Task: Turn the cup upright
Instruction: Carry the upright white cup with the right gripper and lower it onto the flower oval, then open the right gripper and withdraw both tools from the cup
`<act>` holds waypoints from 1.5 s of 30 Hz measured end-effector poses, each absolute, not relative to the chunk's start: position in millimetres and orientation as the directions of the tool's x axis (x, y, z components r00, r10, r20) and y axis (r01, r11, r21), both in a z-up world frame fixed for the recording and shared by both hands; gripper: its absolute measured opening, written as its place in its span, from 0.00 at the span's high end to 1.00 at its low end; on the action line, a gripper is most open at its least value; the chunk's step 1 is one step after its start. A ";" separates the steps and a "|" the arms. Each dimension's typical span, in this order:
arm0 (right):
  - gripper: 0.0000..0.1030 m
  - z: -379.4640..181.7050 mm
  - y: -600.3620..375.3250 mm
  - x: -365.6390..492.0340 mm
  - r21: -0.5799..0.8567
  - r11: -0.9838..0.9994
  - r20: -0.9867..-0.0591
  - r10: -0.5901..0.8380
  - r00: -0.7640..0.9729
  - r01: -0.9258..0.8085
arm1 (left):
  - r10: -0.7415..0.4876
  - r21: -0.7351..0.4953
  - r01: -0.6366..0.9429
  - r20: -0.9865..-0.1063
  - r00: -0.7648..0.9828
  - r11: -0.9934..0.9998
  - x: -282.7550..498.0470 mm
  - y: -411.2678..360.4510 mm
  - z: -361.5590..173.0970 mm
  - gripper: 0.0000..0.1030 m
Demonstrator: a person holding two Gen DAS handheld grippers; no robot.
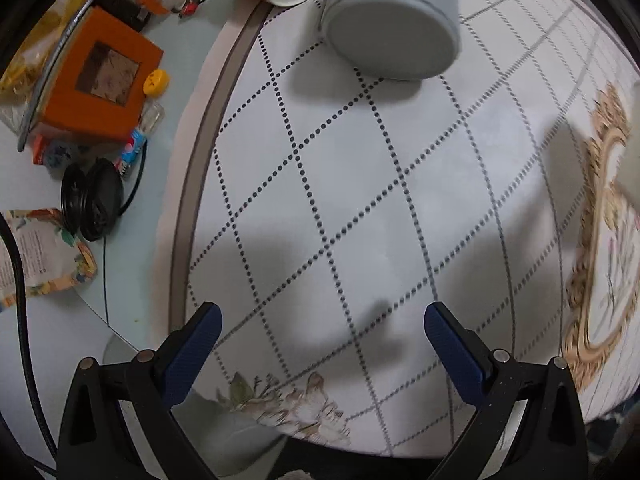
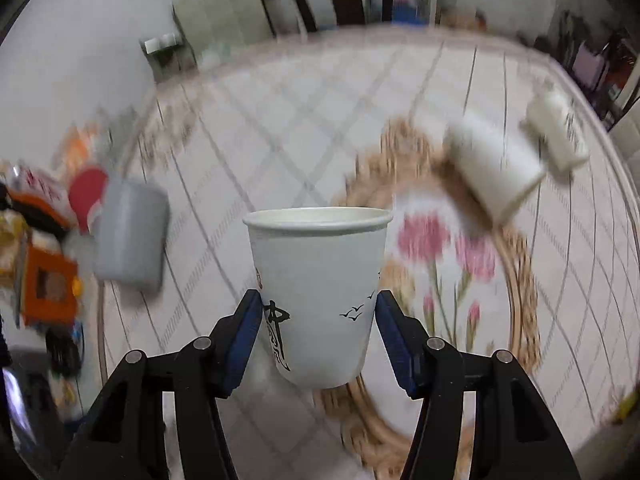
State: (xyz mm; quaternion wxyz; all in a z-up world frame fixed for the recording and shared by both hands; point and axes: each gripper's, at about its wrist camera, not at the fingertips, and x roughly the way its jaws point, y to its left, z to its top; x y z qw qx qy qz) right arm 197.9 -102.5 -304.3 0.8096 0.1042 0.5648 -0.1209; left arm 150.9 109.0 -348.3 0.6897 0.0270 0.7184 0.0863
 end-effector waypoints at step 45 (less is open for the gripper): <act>0.00 -136.1 -74.5 25.1 -0.259 0.916 -0.784 -0.385 0.486 0.308 | 0.063 0.103 0.077 -0.909 0.413 0.992 31.7 41.5 -153.5 0.00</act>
